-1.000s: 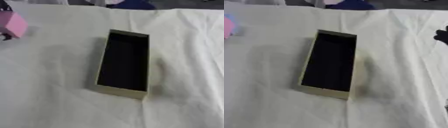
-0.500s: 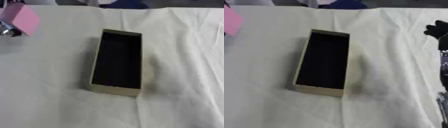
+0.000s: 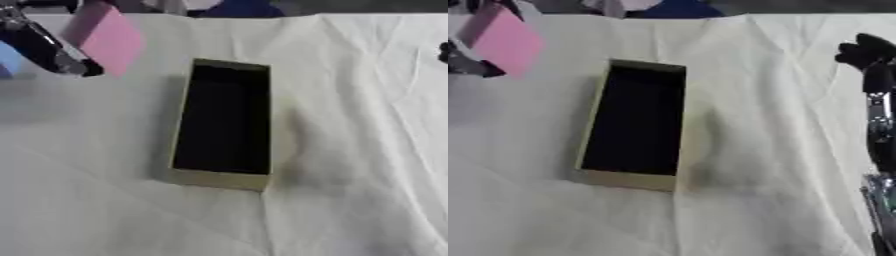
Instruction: Pick up objects on the table and place them in the box.
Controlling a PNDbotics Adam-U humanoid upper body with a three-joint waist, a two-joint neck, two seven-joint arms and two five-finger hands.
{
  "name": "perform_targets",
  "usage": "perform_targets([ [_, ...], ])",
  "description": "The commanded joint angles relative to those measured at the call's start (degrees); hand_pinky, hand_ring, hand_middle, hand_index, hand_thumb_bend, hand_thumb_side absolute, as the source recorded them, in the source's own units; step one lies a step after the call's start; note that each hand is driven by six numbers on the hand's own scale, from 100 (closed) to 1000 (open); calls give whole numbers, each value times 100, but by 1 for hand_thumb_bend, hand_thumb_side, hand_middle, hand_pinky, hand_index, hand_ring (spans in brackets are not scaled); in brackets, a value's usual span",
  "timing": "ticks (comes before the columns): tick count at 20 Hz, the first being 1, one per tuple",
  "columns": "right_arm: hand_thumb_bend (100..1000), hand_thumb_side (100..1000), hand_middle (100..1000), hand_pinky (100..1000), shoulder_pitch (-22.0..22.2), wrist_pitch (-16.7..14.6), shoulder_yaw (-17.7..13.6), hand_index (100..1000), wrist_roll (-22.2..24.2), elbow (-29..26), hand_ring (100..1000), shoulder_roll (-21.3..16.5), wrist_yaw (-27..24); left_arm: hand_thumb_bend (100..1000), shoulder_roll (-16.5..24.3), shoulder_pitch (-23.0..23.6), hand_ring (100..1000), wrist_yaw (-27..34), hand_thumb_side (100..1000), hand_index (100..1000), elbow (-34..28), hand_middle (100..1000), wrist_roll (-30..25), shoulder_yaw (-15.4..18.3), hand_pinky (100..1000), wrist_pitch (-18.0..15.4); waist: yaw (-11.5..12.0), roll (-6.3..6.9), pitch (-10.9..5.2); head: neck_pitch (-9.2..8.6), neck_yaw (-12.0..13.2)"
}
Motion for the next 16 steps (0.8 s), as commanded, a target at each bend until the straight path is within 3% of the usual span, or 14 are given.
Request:
perform_targets([
  [1,100,840,624,829,-62,-11,-55,838,4,-96,805,-171,-44,124,-268,-235,550,35,100,620,-107,506,-108,-131,479,11,-17,22,-133,19,24],
  [8,100,831,626,829,-89,-12,-160,838,-89,-96,805,-172,-54,151,-1109,-445,557,-354,100,626,63,516,-278,-513,492,-141,-77,62,-150,39,98],
  [16,100,834,625,829,-72,25,-190,838,-151,-96,805,-152,-22,161,-1514,-325,558,-946,100,629,265,517,-185,-735,493,-285,-94,124,-151,33,104],
])
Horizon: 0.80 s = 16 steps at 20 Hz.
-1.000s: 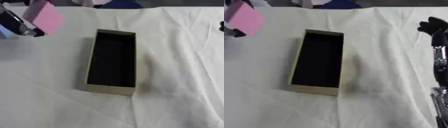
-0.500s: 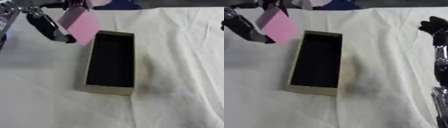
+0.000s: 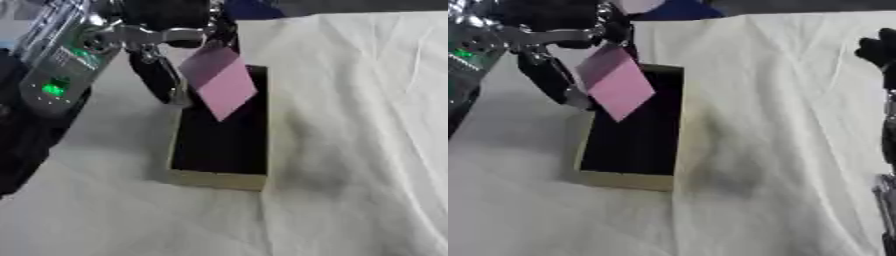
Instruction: Pick up objects on the table and place them in the box.
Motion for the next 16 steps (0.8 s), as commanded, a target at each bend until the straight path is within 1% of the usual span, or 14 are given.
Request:
perform_targets([
  [1,100,835,625,829,-32,17,-44,838,-13,-96,805,-138,15,160,-69,-47,558,-156,100,629,52,517,59,-8,492,-23,-5,-10,-121,31,5],
  [4,100,838,624,829,-25,33,-28,838,6,-96,805,-122,17,155,-188,0,558,-193,109,631,156,516,93,-29,492,-26,0,-13,-118,41,6],
  [8,100,840,623,829,-25,48,-10,838,33,-96,805,-103,15,187,-280,72,562,-427,111,636,252,523,118,-64,495,-78,-4,-13,-110,38,15],
  [9,100,840,623,830,-23,51,-8,838,36,-96,805,-98,14,210,-300,93,562,-509,100,636,287,523,137,-67,495,-92,-7,-12,-109,38,18],
  [10,100,841,623,830,-22,56,-6,838,41,-96,805,-93,15,187,-322,118,563,-575,116,638,327,525,156,-73,497,-107,-10,-10,-107,33,19],
  [11,100,841,623,830,-20,61,-4,838,45,-96,805,-88,16,186,-343,143,564,-624,117,639,364,525,173,-82,497,-125,-14,-8,-105,30,18],
  [15,100,843,622,830,-24,80,1,838,60,-96,806,-66,16,190,-432,245,576,-643,136,653,469,538,145,-181,513,-247,-29,1,-98,29,19],
  [16,100,843,622,830,-26,84,4,838,65,-96,805,-61,15,207,-455,264,586,-642,143,665,480,550,127,-207,526,-275,-33,3,-97,30,21],
])
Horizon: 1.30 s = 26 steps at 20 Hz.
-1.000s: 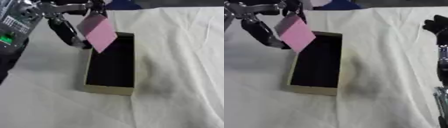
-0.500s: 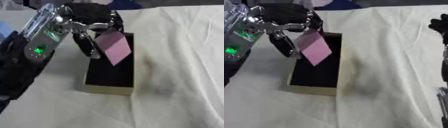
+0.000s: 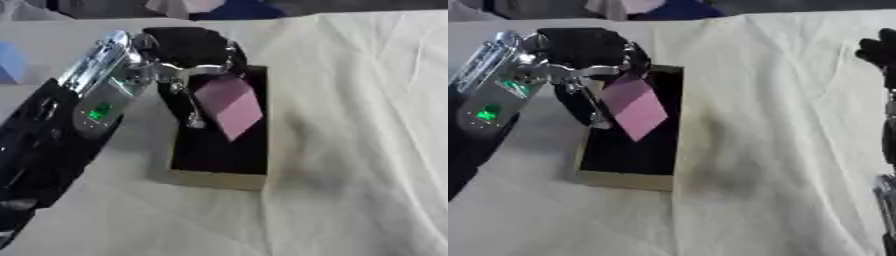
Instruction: Pick up objects on the table and place them in the box.
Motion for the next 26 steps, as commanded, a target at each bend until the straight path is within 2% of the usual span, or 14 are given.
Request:
perform_targets([
  [1,100,843,622,830,-30,17,0,838,14,-96,805,-75,12,231,-38,-39,599,-26,148,683,6,566,-40,-39,543,-100,-12,-2,-97,29,19],
  [5,100,843,622,830,-30,20,-4,838,22,-96,805,-70,6,338,-58,13,689,-207,180,791,98,673,-179,-83,620,-237,-17,10,-99,26,14],
  [7,100,843,622,830,-29,24,-6,838,22,-96,806,-70,6,467,-49,24,791,-291,201,891,132,793,-242,-90,729,-334,-12,17,-101,34,8],
  [10,100,842,622,830,-30,26,-7,838,24,-96,806,-74,8,618,-36,31,873,-362,297,943,137,877,-314,-86,833,-476,-3,23,-103,41,5],
  [16,100,841,622,830,-27,20,-12,838,24,-96,806,-75,7,645,9,59,909,-571,303,960,72,900,-210,-7,863,-502,16,15,-108,50,3],
  [21,100,840,622,830,-24,17,-12,838,24,-96,806,-77,10,566,57,85,899,-537,271,947,-56,885,-39,71,846,-448,36,4,-105,46,10],
  [26,100,839,622,830,-14,8,-21,838,17,-96,806,-75,19,515,201,114,889,-246,272,939,-440,872,76,251,832,-306,53,-11,-104,32,13],
])
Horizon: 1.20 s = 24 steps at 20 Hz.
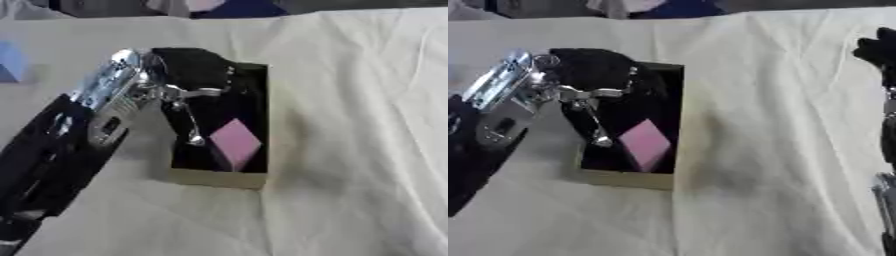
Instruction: Pick up objects on the table and place them in the box.
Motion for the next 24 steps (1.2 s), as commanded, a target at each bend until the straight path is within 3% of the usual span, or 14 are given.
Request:
perform_targets([
  [1,100,839,622,830,-12,-13,-40,838,-7,-96,806,-75,20,486,233,-56,885,238,272,934,-377,866,63,219,825,107,14,-30,-105,-3,7],
  [5,100,837,622,830,2,-18,-59,838,-26,-96,806,-75,32,417,561,11,867,658,268,920,-793,845,187,547,804,426,38,-34,-105,-14,-30],
  [10,100,835,622,830,22,-30,-93,838,-67,-96,806,-89,64,434,1233,205,869,1043,283,918,-1077,847,336,1092,811,900,93,-31,-99,-5,-122],
  [14,100,833,623,830,34,-57,-111,838,-96,-96,807,-111,90,466,1818,417,876,1081,293,919,-798,851,531,1432,823,1164,125,-43,-87,-24,-152],
  [19,100,833,623,830,46,-97,-127,838,-127,-96,807,-131,131,505,2391,585,885,1013,271,921,-148,860,823,1716,845,1166,146,-71,-42,-50,-21],
  [24,100,834,623,830,32,-139,-122,838,-146,-96,807,-145,178,558,2777,639,892,920,253,925,534,871,1104,1912,851,897,133,-86,34,-131,131],
])
